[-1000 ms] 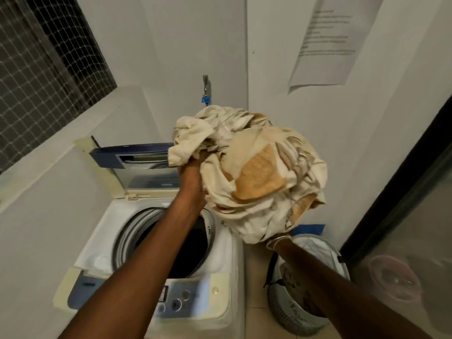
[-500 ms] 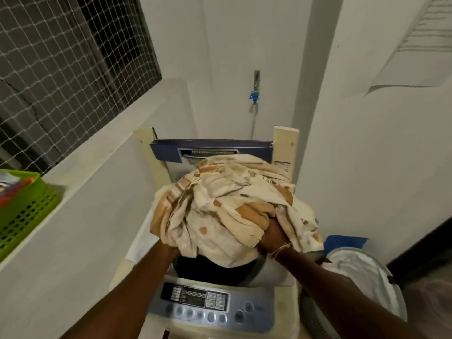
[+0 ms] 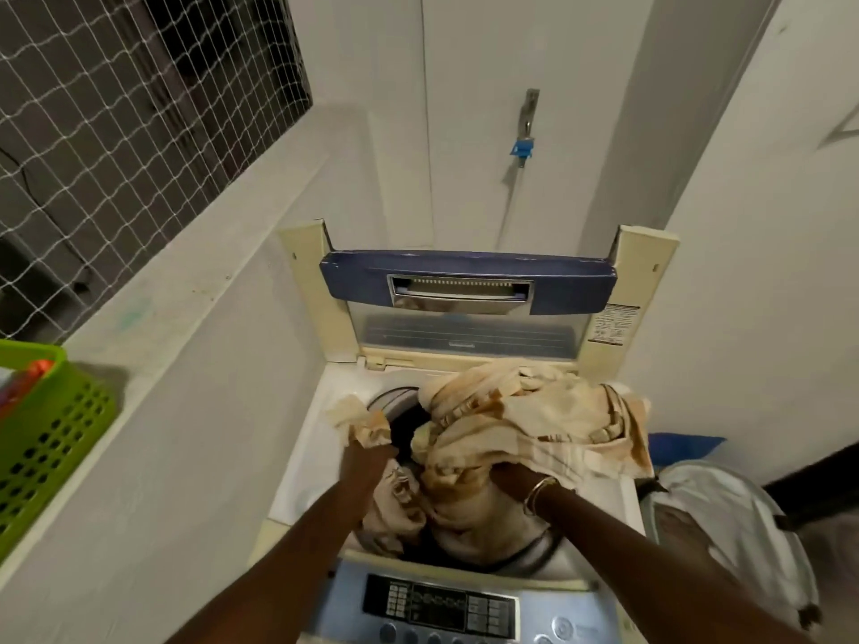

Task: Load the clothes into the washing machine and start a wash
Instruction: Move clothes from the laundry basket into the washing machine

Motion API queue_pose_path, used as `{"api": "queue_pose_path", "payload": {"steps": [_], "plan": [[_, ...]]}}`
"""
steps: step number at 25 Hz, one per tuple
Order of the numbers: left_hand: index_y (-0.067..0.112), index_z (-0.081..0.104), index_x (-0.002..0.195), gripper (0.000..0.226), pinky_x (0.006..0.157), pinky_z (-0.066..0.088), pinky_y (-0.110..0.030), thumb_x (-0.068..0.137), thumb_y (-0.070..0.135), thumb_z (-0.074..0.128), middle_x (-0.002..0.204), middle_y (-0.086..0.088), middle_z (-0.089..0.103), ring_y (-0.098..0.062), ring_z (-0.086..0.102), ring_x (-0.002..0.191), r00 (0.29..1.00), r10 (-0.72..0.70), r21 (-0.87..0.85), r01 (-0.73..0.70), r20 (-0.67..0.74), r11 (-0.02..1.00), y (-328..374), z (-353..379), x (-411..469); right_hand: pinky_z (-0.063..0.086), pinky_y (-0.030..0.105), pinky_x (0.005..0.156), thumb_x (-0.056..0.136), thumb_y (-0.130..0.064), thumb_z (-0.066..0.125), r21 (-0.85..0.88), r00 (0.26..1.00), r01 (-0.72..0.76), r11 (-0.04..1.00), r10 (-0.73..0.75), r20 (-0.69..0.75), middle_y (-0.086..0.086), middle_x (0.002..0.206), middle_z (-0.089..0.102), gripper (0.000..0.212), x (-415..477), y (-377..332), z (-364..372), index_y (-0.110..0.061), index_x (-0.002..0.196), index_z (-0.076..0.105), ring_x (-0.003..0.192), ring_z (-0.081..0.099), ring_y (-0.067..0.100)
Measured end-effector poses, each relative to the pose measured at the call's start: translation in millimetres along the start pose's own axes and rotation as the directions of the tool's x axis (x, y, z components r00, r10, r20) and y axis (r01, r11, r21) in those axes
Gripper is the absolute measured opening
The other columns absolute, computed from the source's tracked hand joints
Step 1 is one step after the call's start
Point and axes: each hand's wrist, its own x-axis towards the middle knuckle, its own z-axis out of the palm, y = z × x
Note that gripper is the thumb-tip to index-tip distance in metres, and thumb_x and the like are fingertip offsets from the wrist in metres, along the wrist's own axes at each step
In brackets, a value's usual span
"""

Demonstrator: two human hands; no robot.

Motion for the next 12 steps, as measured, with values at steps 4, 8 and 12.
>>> {"api": "queue_pose_path", "payload": {"steps": [4,8,12], "plan": [[0.017,0.053,0.12,0.061,0.085,0.047,-0.032,0.067,0.018,0.084,0.105,-0.001,0.059,-0.022,0.059,0.106,0.969,0.171,0.247,-0.212,0.175,0.946,7.5,8.4,3.8,0.014,0.03,0.117,0.103,-0.03,0.027,0.214,0.999,-0.045,0.976,0.038,0.036,0.018,0.156,0.026,0.053,18.5,-22.9,14.0,-0.003,0.149,0.028,0.145,0.026,0.027],[0.024,0.055,0.118,0.059,0.096,0.047,-0.03,0.066,0.033,0.083,0.117,0.001,0.062,-0.025,0.059,0.118,0.884,0.151,0.357,-0.328,0.443,0.875,-5.2,12.4,18.5,0.016,0.029,0.115,0.102,-0.022,0.041,0.273,0.961,-0.166,0.948,0.093,0.262,0.008,0.156,0.031,0.045,26.0,-32.5,24.8,-0.016,0.147,0.039,0.142,0.029,0.025],[0.018,0.059,0.13,0.053,0.094,0.045,-0.025,0.081,0.033,0.074,0.126,0.002,0.061,-0.019,0.058,0.117,0.893,0.345,0.538,-0.449,0.287,0.714,3.2,16.8,16.4,0.02,0.036,0.115,0.101,-0.021,0.044,0.21,0.914,-0.112,0.971,0.018,0.405,0.013,0.155,0.032,0.049,18.9,-50.6,28.8,-0.013,0.149,0.034,0.14,0.032,0.031]]}}
